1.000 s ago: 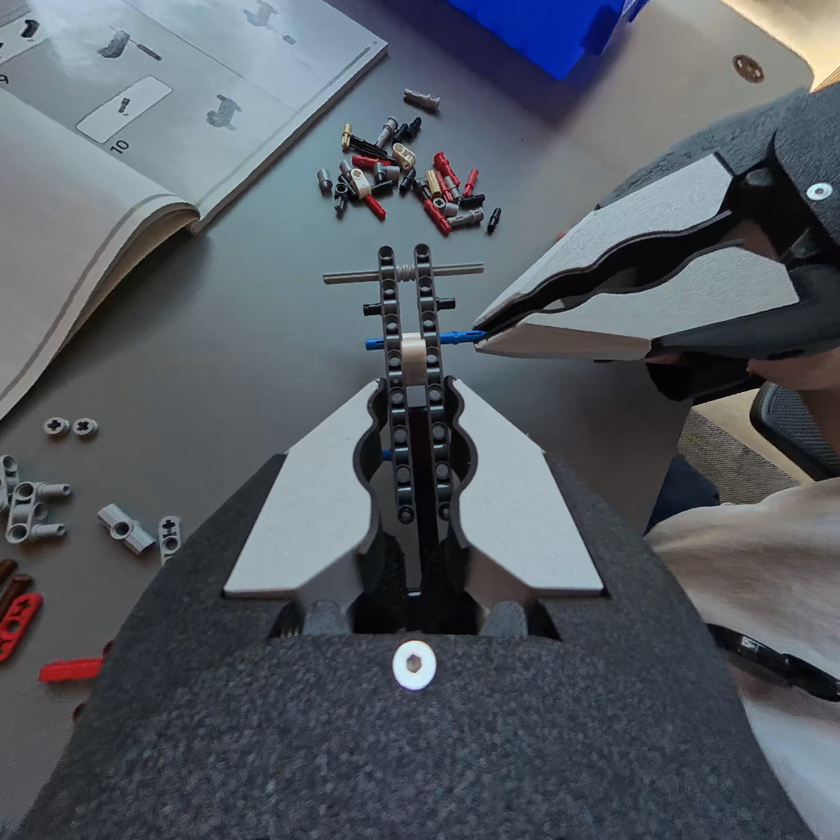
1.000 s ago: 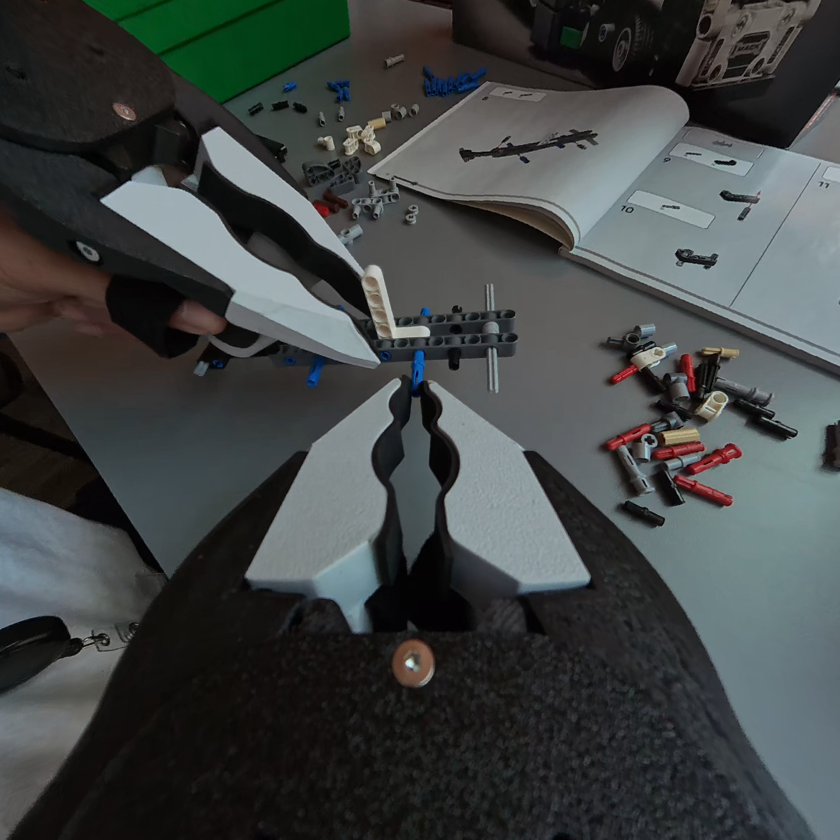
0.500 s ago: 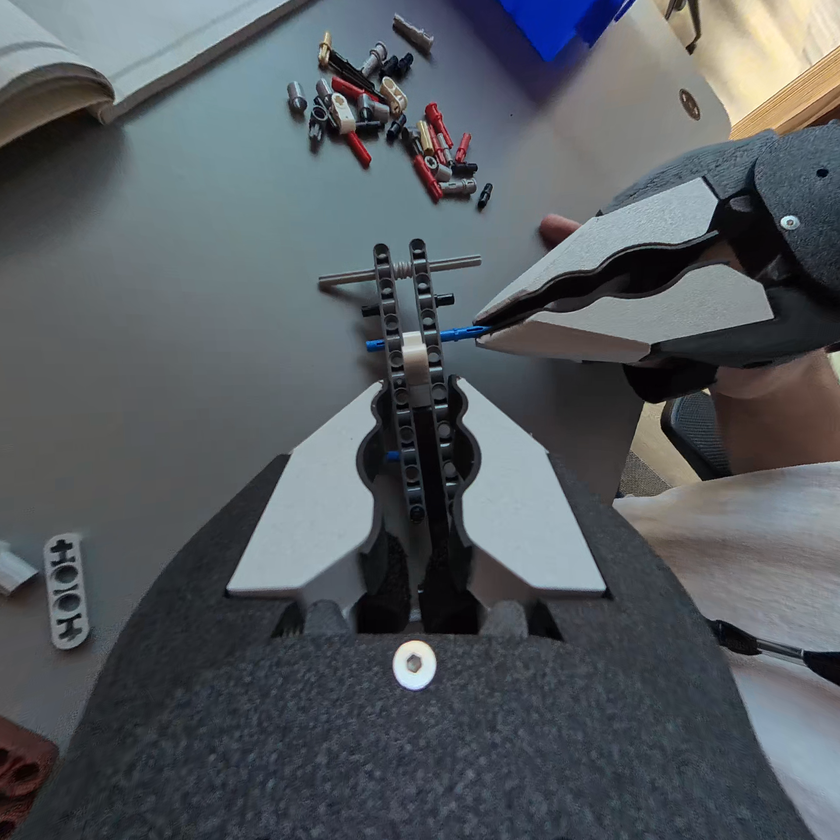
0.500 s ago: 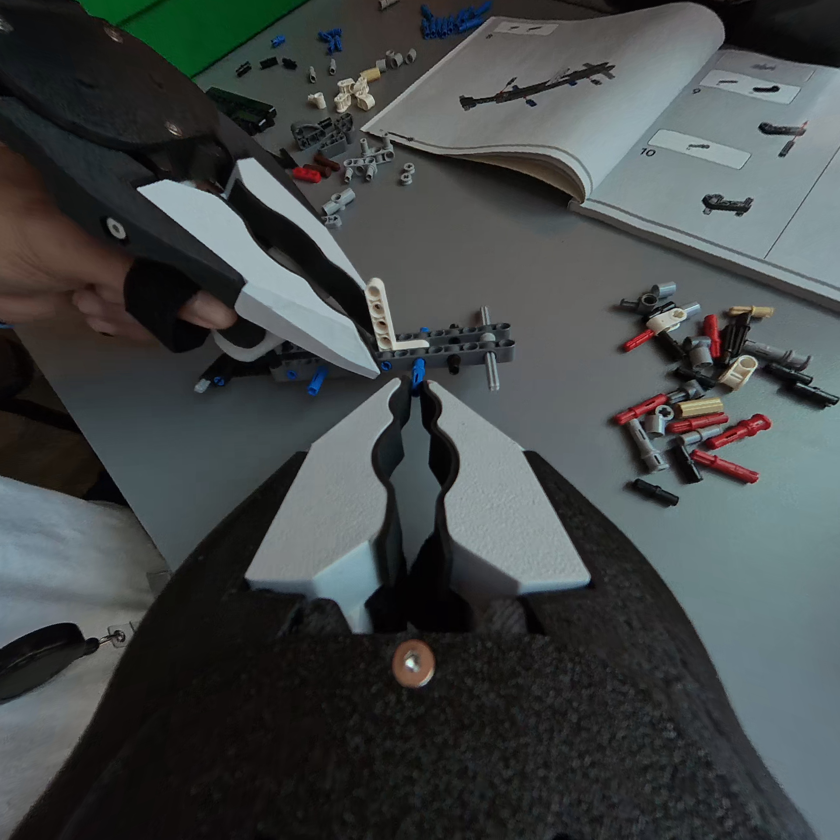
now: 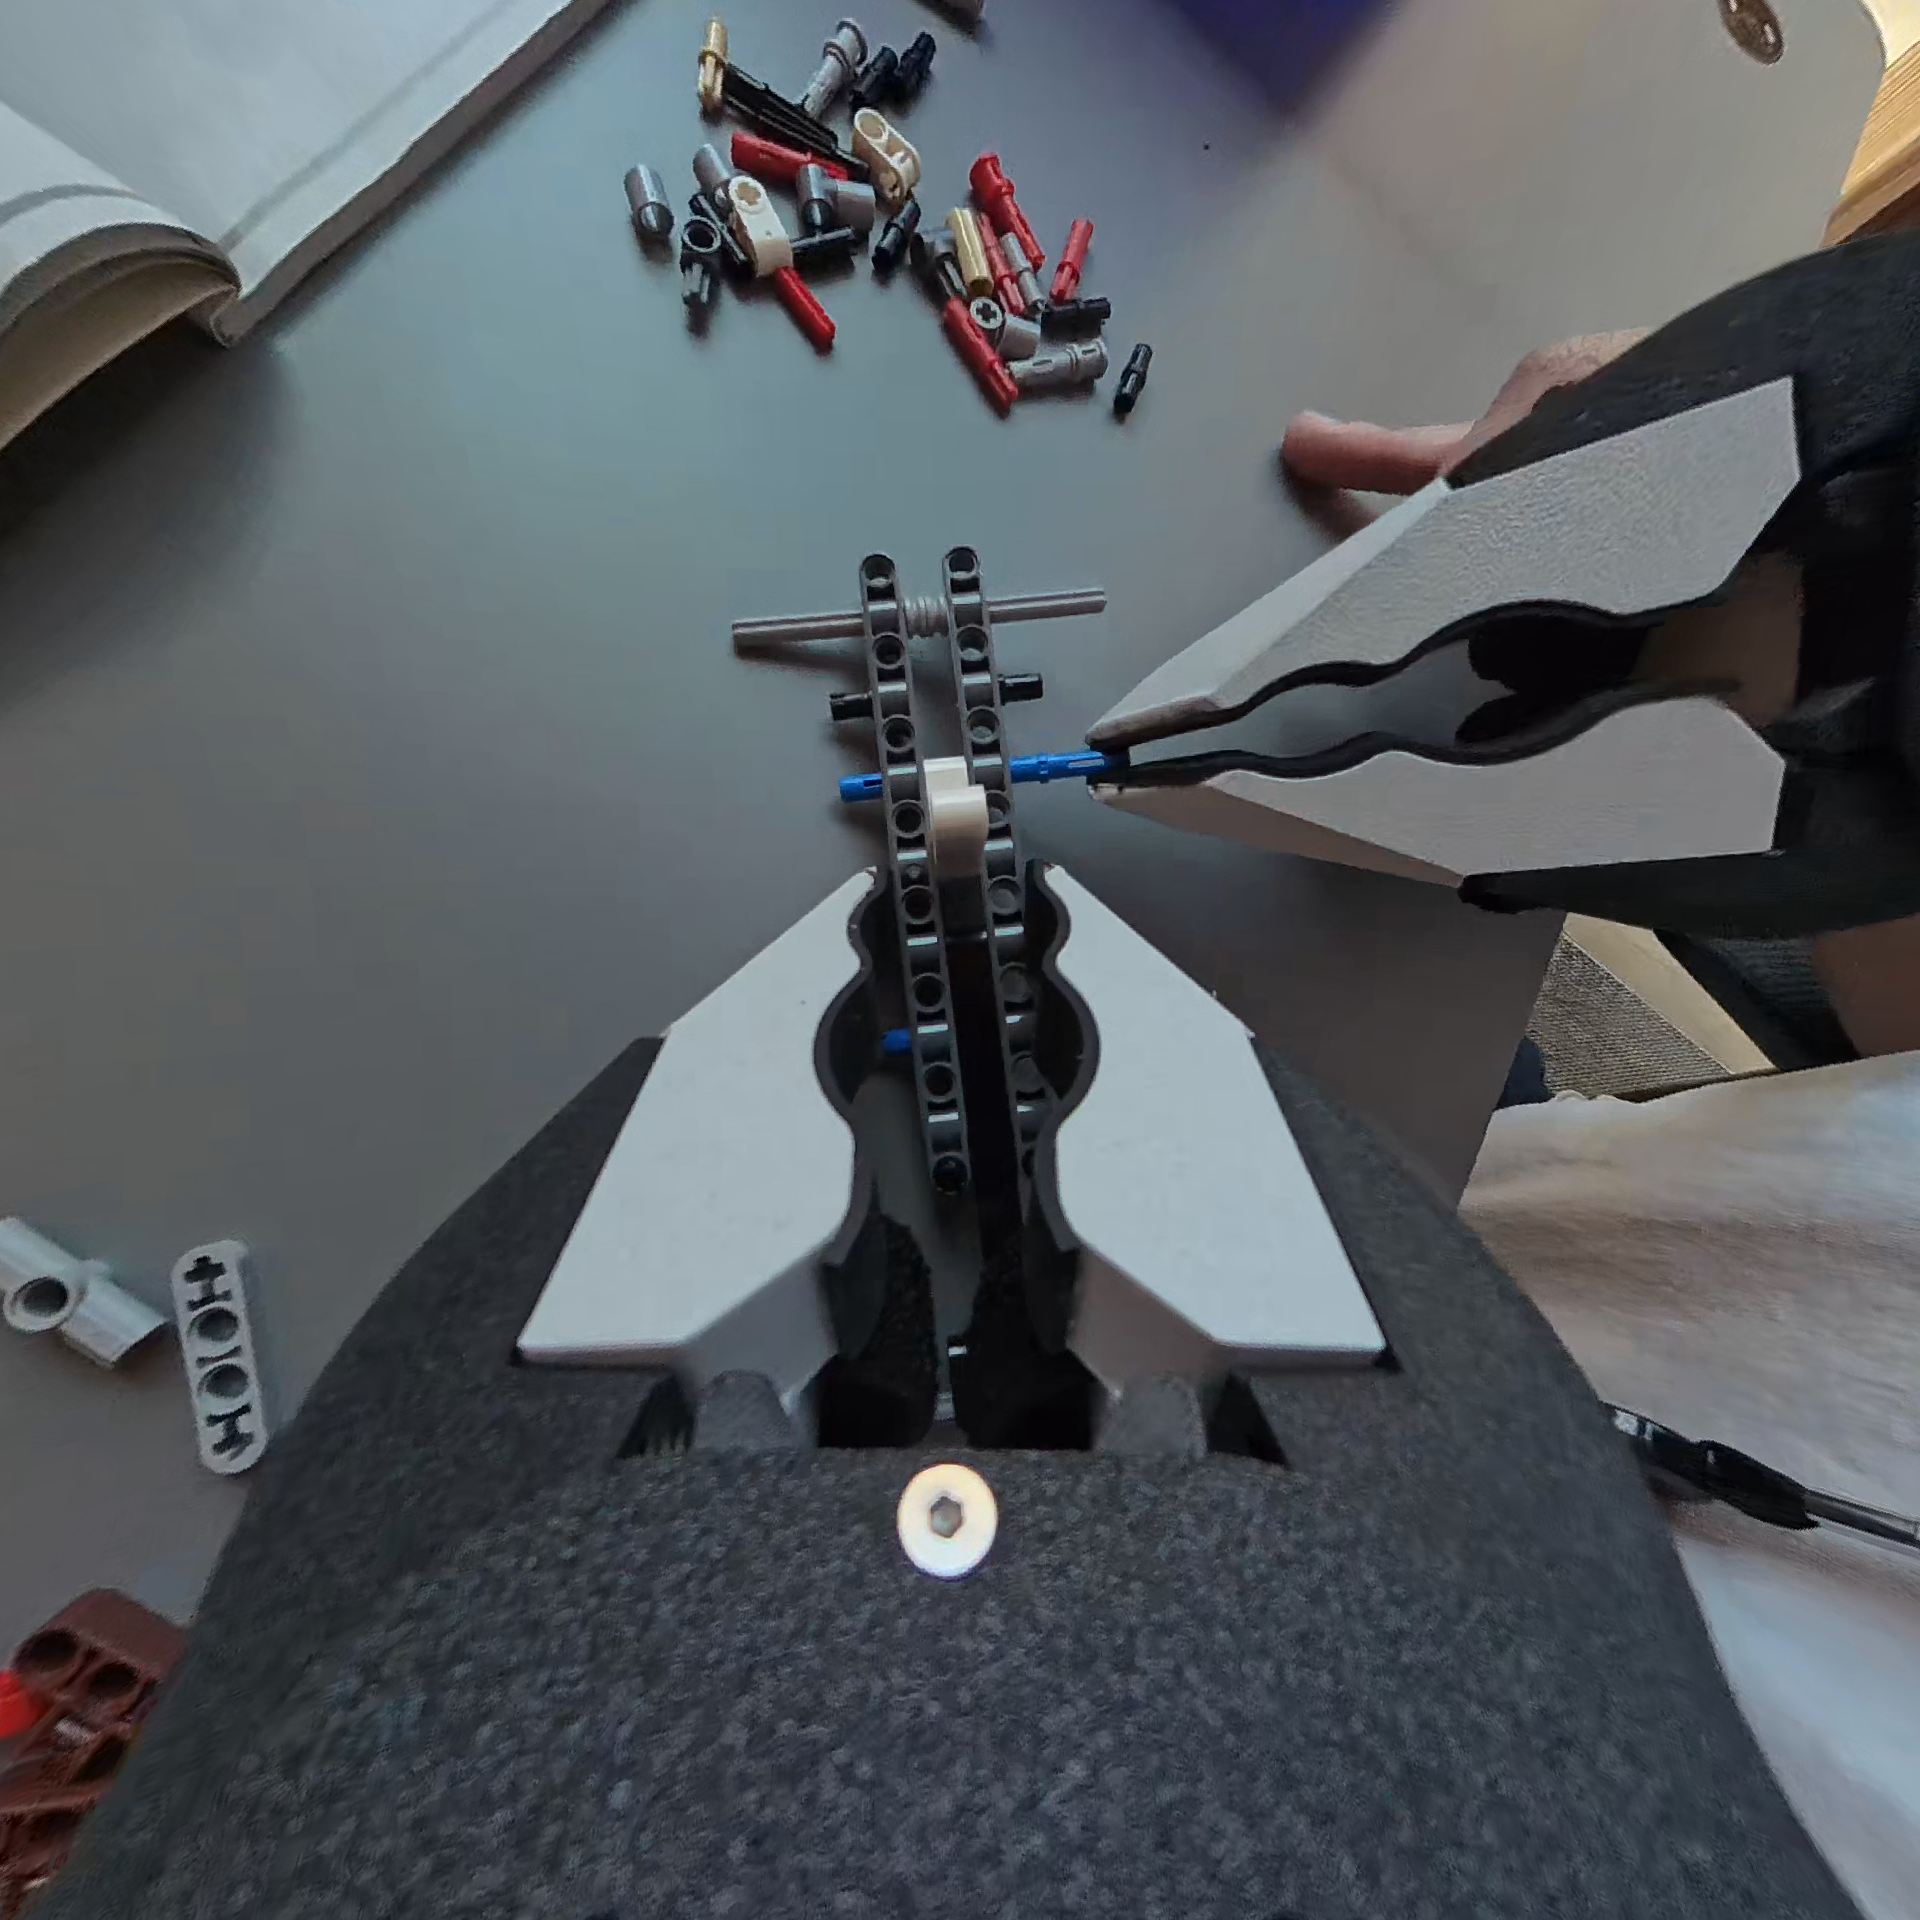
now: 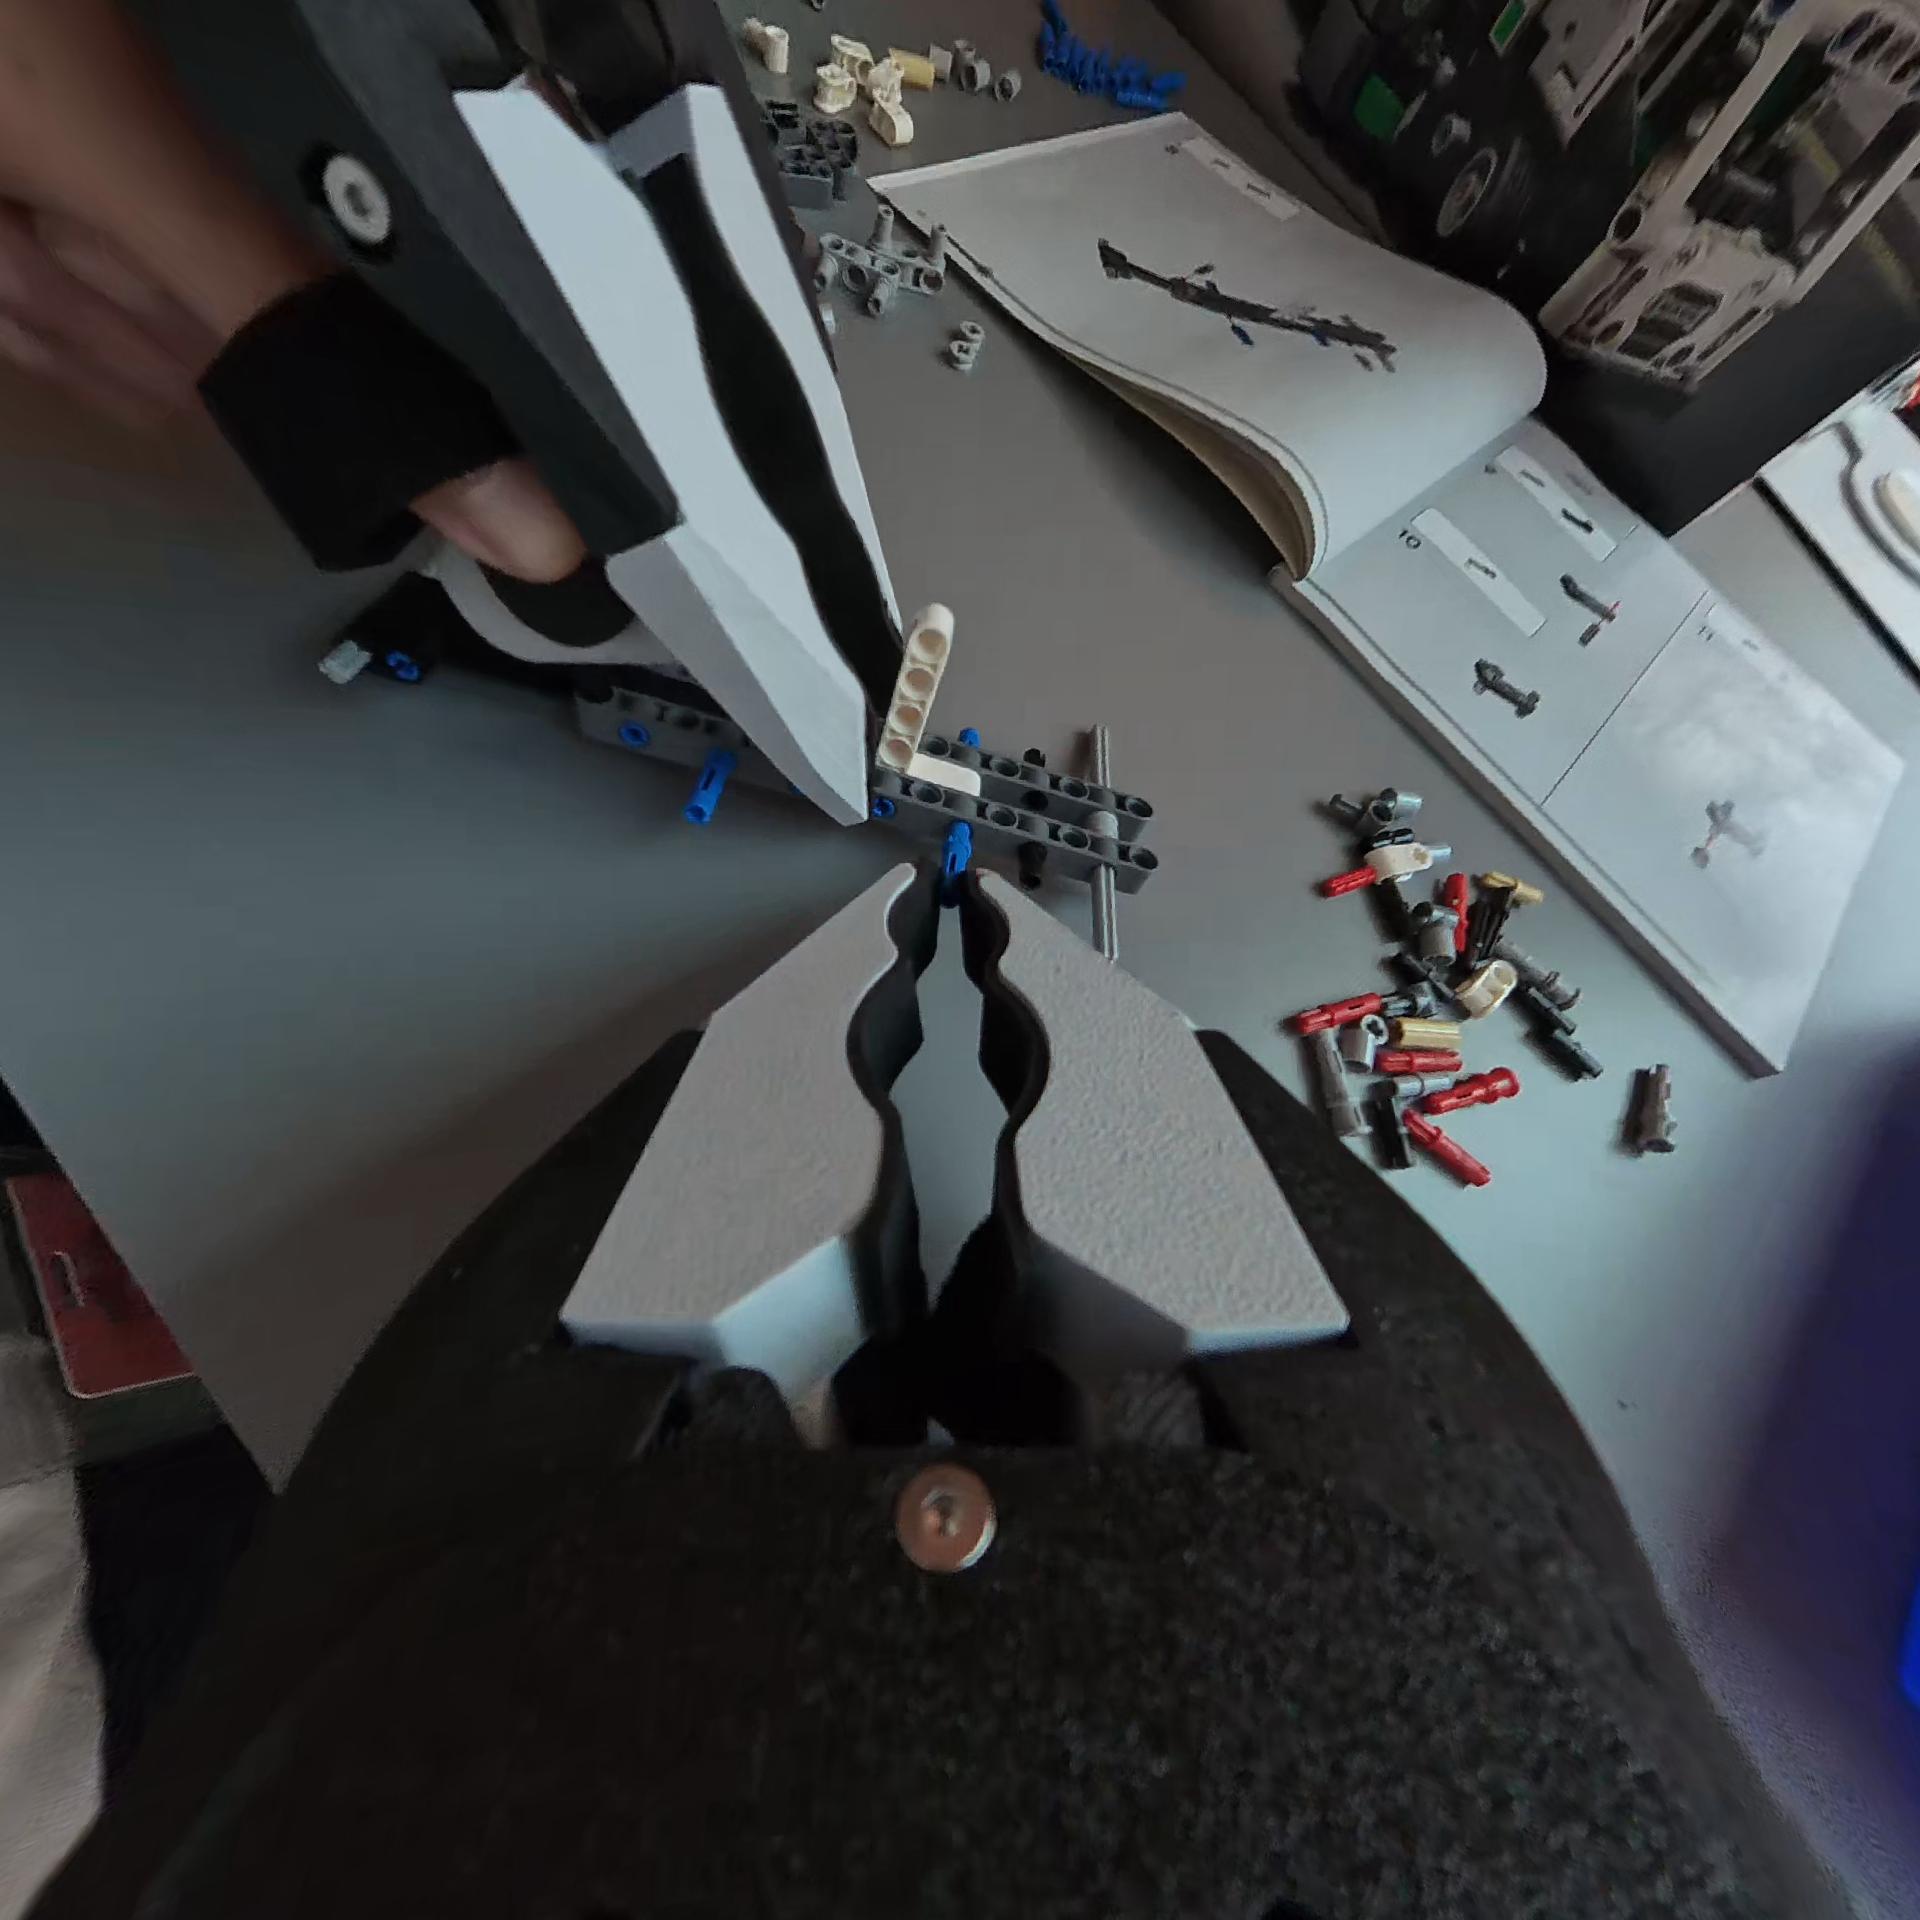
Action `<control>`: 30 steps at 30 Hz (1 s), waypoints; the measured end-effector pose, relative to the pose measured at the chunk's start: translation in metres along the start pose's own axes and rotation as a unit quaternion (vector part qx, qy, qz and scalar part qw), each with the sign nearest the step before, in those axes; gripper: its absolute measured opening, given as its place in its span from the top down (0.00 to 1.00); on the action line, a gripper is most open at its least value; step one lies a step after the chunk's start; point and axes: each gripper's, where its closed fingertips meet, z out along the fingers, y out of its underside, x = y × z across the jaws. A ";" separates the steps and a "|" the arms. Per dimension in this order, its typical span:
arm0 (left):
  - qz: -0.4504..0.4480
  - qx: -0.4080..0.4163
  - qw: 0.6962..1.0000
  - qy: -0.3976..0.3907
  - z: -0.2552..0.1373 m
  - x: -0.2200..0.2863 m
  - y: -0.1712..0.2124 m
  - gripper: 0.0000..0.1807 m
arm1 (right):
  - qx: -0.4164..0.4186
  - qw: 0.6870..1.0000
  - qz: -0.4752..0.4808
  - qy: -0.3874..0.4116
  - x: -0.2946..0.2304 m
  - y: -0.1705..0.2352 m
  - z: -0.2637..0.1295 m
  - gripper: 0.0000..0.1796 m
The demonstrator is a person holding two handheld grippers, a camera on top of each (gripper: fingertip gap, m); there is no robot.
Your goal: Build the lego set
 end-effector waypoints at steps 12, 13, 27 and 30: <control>-0.003 0.004 0.999 0.033 0.002 0.006 -0.003 0.88 | 0.028 0.987 0.146 -0.052 0.007 -0.011 -0.001 0.98; -0.014 0.007 0.998 0.061 0.003 0.015 -0.004 0.87 | 0.037 0.985 0.161 -0.055 0.008 -0.014 -0.002 0.98; 0.059 -0.005 0.997 -0.039 0.001 -0.006 -0.002 0.87 | 0.130 0.927 0.332 -0.117 0.031 -0.032 -0.026 0.98; 0.074 0.020 0.996 -0.034 -0.004 0.000 -0.009 0.82 | 0.166 0.885 0.407 -0.156 0.035 -0.043 -0.032 0.99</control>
